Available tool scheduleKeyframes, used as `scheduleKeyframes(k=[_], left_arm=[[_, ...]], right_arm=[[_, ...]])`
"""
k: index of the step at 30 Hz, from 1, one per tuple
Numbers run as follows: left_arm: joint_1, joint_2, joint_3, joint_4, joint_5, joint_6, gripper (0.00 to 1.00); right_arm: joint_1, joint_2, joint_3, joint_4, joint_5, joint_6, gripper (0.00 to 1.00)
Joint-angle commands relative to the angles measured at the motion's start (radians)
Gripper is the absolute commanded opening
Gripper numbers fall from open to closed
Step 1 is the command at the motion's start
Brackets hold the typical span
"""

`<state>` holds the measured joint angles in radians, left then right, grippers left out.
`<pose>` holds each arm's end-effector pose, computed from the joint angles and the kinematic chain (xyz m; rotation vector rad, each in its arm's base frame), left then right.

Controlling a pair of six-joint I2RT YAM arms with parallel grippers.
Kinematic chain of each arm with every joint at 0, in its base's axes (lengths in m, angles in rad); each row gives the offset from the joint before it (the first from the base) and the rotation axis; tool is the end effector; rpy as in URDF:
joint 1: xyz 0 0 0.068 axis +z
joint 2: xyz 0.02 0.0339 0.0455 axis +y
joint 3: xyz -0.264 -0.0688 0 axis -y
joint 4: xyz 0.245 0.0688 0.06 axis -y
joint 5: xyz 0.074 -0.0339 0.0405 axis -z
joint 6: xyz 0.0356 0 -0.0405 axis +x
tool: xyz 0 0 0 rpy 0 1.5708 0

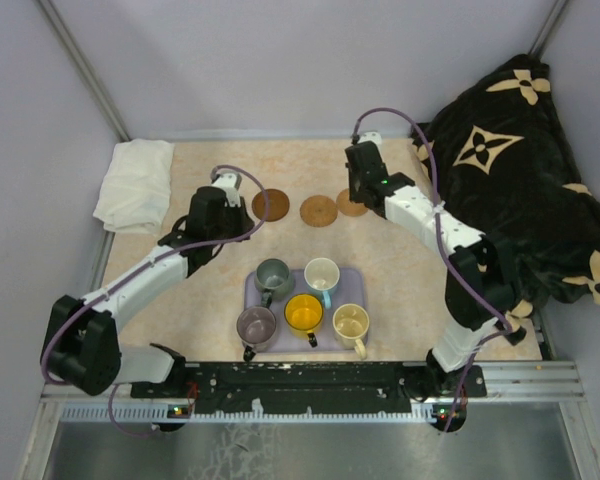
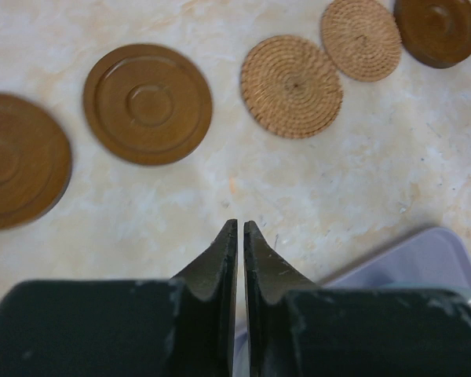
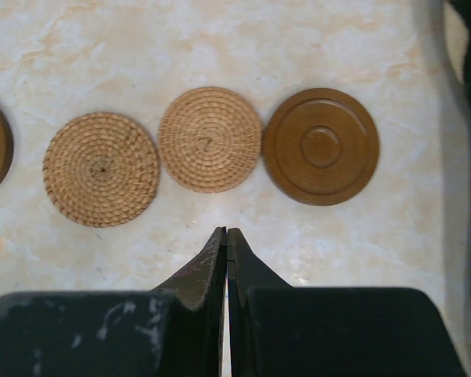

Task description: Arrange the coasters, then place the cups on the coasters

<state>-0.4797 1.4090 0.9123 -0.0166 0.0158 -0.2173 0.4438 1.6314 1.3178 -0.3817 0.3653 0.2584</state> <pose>0.2809 -0.1468 0.2562 0.2863 2.0947 -0.4375 0.3395 0.1473 0.2898 -0.0143 2.2123 -0.0275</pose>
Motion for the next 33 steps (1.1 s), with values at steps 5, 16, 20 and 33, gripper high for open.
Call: scheduleKeyframes(k=[5,16,20,33], left_arm=[[-0.037,0.305,0.249,0.080,0.197,0.104,0.14],[-0.054,0.554,0.416,0.139,0.361,0.129,0.14],[-0.058,0.575,0.427,0.170,0.377,0.103,0.15],[-0.167,0.649,0.502,0.063,0.354,0.166,0.18]], right_arm=[[-0.013,-0.009,-0.053,0.123,0.074,-0.008,0.00],[-0.017,0.046,-0.104,0.240,0.126,0.040,0.00],[-0.020,0.081,-0.078,0.256,0.120,0.042,0.00],[-0.022,-0.025,-0.125,0.249,0.139,0.082,0.00]])
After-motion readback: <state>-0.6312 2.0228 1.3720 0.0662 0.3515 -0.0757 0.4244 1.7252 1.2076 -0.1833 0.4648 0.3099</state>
